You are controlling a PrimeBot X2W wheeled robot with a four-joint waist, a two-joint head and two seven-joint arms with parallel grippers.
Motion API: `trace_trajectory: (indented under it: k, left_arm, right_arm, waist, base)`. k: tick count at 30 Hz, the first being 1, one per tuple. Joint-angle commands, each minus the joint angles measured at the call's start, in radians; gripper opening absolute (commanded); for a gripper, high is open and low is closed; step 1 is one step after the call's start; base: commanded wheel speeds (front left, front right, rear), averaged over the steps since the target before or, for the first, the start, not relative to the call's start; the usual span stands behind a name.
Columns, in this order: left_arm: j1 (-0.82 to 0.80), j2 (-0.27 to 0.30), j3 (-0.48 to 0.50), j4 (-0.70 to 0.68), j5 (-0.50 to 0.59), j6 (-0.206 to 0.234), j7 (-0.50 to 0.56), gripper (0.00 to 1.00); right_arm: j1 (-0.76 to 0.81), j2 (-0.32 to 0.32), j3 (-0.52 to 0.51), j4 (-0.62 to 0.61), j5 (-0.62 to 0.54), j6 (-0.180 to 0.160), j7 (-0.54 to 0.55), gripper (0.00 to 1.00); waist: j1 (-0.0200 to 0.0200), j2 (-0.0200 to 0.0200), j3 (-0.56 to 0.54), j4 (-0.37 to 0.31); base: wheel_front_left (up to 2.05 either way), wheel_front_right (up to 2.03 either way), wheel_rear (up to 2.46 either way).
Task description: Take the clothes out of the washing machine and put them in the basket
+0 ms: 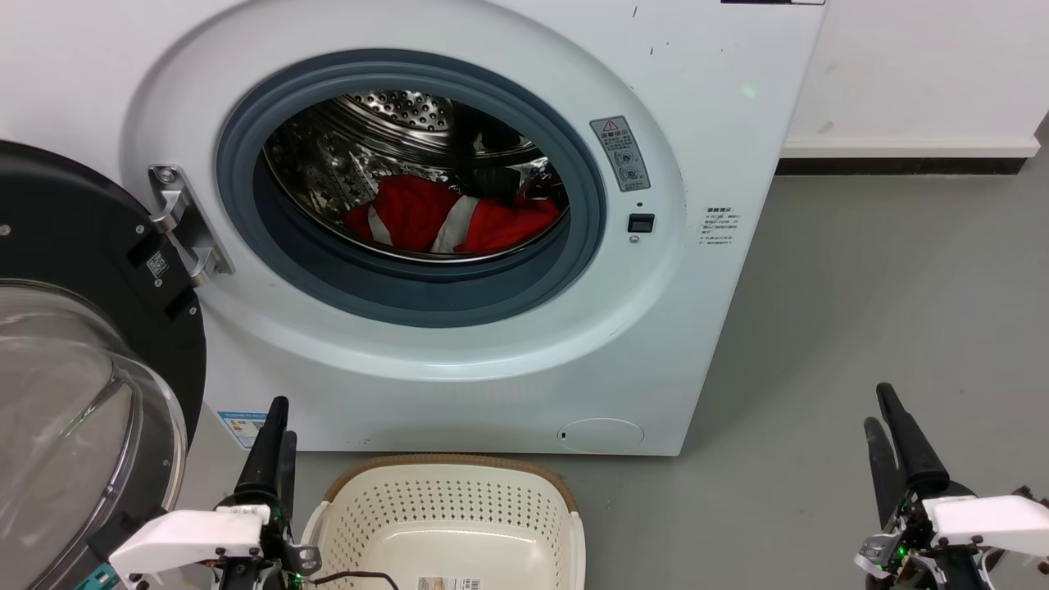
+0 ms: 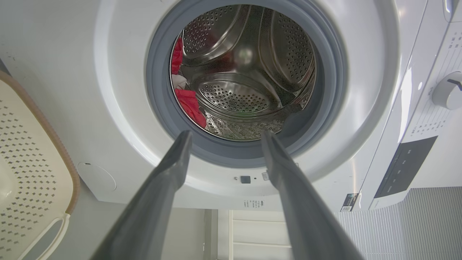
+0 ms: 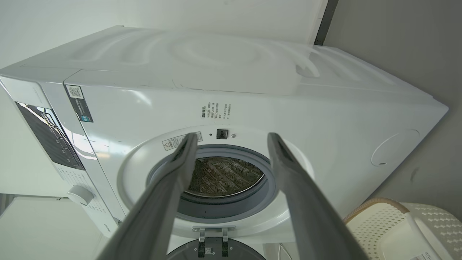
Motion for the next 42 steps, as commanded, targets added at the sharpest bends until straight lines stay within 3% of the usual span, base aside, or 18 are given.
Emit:
trace_trajectory:
  k: [1, 23, 42]
  left_arm:
    - [-0.012, 0.002, 0.003, -0.029, 0.029, 0.003, -0.009, 1.0]
    - [0.021, 0.003, -0.082, -0.14, 0.511, 0.132, -0.105, 1.0]
    - [0.044, 0.003, -0.117, -0.19, 0.774, 0.168, -0.17, 1.0]
  right_arm:
    - [-0.009, -0.001, -0.001, -0.027, -0.034, 0.0, -0.009, 1.0]
    - [0.042, 0.0, 0.051, -0.17, -0.601, 0.0, -0.106, 1.0]
    - [0.074, 0.0, 0.066, -0.231, -0.906, 0.0, -0.17, 1.0]
  waist:
    - [0.0, 0.0, 0.0, 0.0]
    - [0.0, 0.0, 0.006, 0.001]
    - [0.0, 0.0, 0.011, 0.002]
  base:
    - [0.0, 0.0, 0.0]
    - [0.0, 0.0, 0.0]
    - [0.0, 0.0, 0.0]
